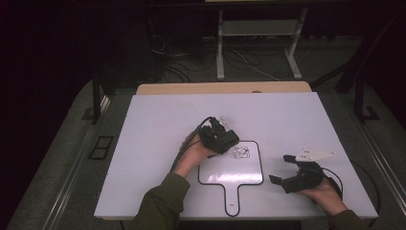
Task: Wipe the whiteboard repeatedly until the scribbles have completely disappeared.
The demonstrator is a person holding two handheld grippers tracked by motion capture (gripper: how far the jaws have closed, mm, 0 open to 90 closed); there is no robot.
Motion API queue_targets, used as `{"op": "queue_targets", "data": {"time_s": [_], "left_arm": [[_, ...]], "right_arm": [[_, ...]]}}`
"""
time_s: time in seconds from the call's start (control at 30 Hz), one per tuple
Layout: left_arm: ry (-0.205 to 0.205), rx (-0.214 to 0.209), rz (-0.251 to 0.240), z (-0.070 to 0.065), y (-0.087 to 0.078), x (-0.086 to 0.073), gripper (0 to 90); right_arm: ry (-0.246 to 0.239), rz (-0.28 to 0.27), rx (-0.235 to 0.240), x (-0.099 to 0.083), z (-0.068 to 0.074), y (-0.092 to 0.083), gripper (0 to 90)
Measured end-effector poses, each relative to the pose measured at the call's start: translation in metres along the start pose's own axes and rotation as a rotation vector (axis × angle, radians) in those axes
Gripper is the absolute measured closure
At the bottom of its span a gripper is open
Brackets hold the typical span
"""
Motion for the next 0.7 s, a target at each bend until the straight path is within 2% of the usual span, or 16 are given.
{"op": "queue_targets", "data": {"time_s": [0.23, 0.27, 0.37, 0.47, 0.7], "left_arm": [[0.053, -0.026, 0.007, -0.018, -0.003, 0.002, 39.7], [0.072, -0.028, 0.009, -0.02, -0.004, 0.002, 39.7], [0.072, -0.038, 0.009, -0.028, -0.007, 0.0, 39.7], [0.094, -0.041, 0.015, -0.033, -0.009, 0.0, 39.7], [0.064, -0.048, 0.004, -0.025, -0.001, 0.006, 39.7]], "right_arm": [[-0.005, -0.001, -0.001, 0.0, 0.0, 0.0, 0.0], [-0.006, -0.001, 0.0, 0.0, 0.0, -0.001, 0.0], [-0.006, -0.002, -0.001, 0.0, 0.001, -0.001, 0.0], [-0.007, -0.001, -0.001, 0.0, 0.001, -0.001, 0.0], [-0.006, -0.002, -0.001, 0.0, 0.001, -0.001, 0.0]]}}
Point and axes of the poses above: each handheld gripper's, and its own axes: y roughly forward along the jaws, x roughly out of its top, z roughly to its left, the point moved 1 cm from there along y, roughly forward along the jaws, and after that the axes turned 8 degrees about x, right-handed, at the moved point
